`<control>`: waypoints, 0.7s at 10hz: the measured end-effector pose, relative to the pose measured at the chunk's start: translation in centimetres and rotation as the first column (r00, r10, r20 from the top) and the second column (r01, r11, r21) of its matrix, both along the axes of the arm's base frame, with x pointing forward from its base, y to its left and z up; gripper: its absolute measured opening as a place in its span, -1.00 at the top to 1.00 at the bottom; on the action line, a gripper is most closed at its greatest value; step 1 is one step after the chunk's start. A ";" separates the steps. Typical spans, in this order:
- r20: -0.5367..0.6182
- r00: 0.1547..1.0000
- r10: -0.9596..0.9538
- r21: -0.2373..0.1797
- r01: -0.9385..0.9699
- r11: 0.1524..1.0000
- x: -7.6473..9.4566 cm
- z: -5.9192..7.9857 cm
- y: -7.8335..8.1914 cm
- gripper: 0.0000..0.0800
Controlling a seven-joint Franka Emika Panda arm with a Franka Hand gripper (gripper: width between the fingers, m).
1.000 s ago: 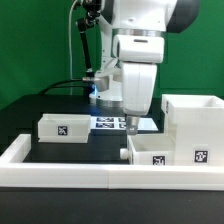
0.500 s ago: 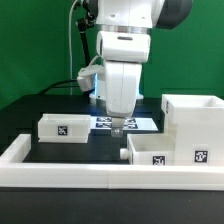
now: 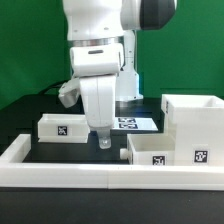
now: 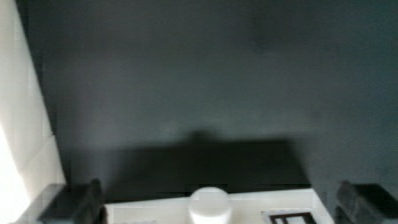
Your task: Assemble drawer
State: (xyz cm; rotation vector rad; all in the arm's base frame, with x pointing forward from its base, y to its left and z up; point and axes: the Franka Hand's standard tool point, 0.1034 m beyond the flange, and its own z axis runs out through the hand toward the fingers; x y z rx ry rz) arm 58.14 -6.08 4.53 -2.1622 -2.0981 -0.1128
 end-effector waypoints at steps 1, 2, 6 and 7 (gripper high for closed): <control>-0.003 1.000 -0.005 0.019 0.005 1.000 0.0 -0.3 0.2 -0.62; 0.000 1.000 0.002 0.061 -0.002 0.998 -0.1 -0.7 0.3 -0.62; -0.027 1.000 -0.013 0.133 0.016 0.991 -0.9 -2.7 1.9 -0.62; -0.029 1.000 -0.009 0.135 0.013 0.991 -0.9 -3.0 2.7 -0.62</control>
Offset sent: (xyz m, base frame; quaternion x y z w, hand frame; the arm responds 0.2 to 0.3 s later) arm 0.0014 0.0381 -0.0148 -0.0105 0.1565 0.0069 0.9876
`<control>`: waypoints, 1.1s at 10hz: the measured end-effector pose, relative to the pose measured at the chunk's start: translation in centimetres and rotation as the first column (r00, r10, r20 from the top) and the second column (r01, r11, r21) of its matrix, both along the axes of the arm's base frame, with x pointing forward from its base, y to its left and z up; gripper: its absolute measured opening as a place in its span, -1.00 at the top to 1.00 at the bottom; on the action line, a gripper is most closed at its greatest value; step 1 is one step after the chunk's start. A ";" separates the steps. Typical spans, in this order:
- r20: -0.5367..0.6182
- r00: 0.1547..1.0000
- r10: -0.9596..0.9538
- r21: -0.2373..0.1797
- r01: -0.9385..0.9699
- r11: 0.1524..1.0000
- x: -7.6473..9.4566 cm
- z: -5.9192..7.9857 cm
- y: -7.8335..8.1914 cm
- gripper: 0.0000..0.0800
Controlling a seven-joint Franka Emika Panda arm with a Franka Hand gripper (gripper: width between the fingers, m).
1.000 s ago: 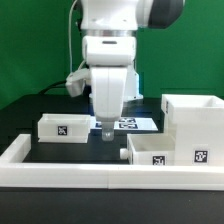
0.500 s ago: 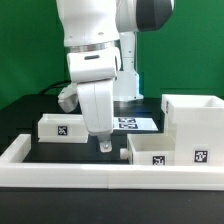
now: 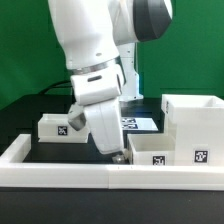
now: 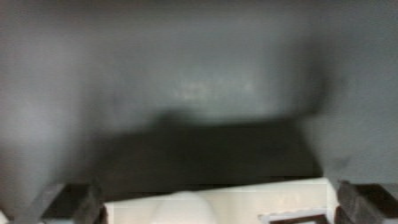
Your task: Assemble drawer
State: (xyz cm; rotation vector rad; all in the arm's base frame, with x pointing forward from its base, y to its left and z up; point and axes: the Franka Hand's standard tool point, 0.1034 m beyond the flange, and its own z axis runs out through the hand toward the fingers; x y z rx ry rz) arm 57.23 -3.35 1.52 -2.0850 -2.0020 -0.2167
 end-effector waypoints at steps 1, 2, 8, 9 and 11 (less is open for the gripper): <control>0.003 1.000 0.022 -0.005 -0.022 1.000 0.1 -0.1 0.8 -0.62; 0.003 1.000 0.022 -0.006 -0.022 1.000 0.0 -0.1 0.7 -0.62; 0.025 0.995 0.095 0.009 -0.096 0.995 -0.5 -0.3 0.7 -0.62; 0.030 0.995 0.096 0.008 -0.097 0.995 -0.4 -0.3 1.2 -0.62; 0.031 0.996 0.081 0.010 -0.081 0.997 -0.2 -0.1 2.6 -0.62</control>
Offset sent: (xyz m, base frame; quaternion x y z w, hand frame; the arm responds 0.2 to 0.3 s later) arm 0.0000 0.0000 0.0000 0.0000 0.0000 0.0000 1.0000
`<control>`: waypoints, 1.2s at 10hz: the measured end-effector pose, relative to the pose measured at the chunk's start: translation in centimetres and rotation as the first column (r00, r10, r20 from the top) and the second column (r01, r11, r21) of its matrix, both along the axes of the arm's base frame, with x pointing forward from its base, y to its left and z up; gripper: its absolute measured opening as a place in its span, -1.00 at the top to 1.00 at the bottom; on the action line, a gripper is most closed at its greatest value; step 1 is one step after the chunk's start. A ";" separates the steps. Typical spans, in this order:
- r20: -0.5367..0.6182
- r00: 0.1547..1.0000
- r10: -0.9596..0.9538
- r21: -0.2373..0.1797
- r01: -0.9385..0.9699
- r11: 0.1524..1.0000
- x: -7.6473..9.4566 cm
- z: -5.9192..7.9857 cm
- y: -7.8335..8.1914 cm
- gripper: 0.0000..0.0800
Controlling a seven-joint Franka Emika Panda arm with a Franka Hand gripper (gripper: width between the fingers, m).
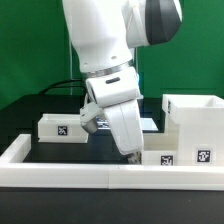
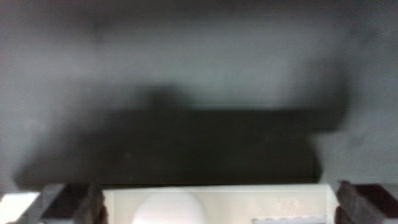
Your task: Assemble drawer
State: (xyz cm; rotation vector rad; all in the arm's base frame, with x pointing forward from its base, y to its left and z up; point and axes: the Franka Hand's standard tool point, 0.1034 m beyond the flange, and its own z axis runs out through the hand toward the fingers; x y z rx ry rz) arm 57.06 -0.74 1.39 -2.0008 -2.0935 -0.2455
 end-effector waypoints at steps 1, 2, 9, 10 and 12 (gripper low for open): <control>-0.004 1.000 -0.015 0.003 0.015 1.000 0.0 0.1 0.9 -0.62; -0.009 0.999 -0.034 0.005 0.034 0.999 0.0 0.1 1.8 -0.62; -0.029 0.997 -0.073 0.011 0.073 0.997 -0.5 0.0 4.2 -0.62; -0.036 0.997 -0.071 0.011 0.071 0.997 -0.6 0.0 3.8 -0.62; -0.061 0.996 -0.064 0.007 0.064 0.998 -0.2 0.3 1.3 -0.62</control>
Offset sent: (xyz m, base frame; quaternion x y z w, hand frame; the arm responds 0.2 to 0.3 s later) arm -0.0089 0.0355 0.0024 -0.0031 0.0092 0.0304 0.9995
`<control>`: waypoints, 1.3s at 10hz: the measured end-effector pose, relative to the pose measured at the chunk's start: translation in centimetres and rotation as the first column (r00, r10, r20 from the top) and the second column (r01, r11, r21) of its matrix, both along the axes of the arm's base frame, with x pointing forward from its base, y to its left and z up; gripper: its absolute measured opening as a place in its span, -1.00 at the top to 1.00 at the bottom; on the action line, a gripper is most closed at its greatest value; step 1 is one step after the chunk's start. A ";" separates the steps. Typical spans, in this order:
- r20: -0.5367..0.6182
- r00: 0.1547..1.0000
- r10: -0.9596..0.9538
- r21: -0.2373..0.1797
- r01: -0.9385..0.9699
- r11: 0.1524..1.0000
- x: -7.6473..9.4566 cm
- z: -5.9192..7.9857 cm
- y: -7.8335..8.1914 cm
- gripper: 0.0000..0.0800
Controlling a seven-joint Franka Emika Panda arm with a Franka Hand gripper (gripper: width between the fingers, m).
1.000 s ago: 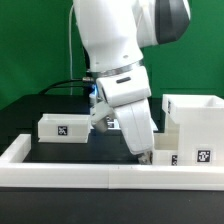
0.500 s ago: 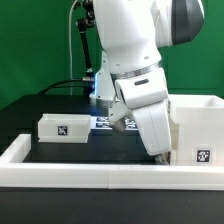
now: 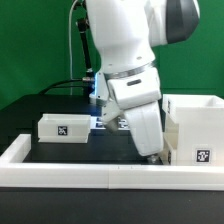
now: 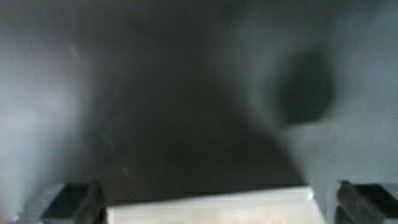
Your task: Assemble drawer
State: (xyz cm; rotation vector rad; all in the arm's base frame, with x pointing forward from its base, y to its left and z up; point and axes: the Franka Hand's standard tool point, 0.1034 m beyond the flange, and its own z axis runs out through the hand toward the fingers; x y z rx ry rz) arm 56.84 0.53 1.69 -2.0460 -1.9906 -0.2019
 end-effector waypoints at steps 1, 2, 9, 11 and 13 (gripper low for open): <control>0.005 1.000 0.004 -0.009 -0.004 1.000 0.3 0.3 -1.5 -0.62; 0.017 1.000 -0.009 -0.022 0.010 1.000 0.3 0.5 -3.1 -0.62; 0.060 0.984 -0.169 -0.096 0.175 0.980 -8.6 2.9 -11.1 -0.62; 0.032 0.982 -0.184 -0.094 0.187 0.978 -10.2 2.7 -11.9 -0.62; 0.017 0.967 -0.256 -0.098 0.256 0.962 -10.1 2.7 -11.8 -0.62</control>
Offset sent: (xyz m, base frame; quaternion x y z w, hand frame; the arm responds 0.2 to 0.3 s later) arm -0.0418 -0.0492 0.0164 -0.0449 -0.0203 0.0535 0.9974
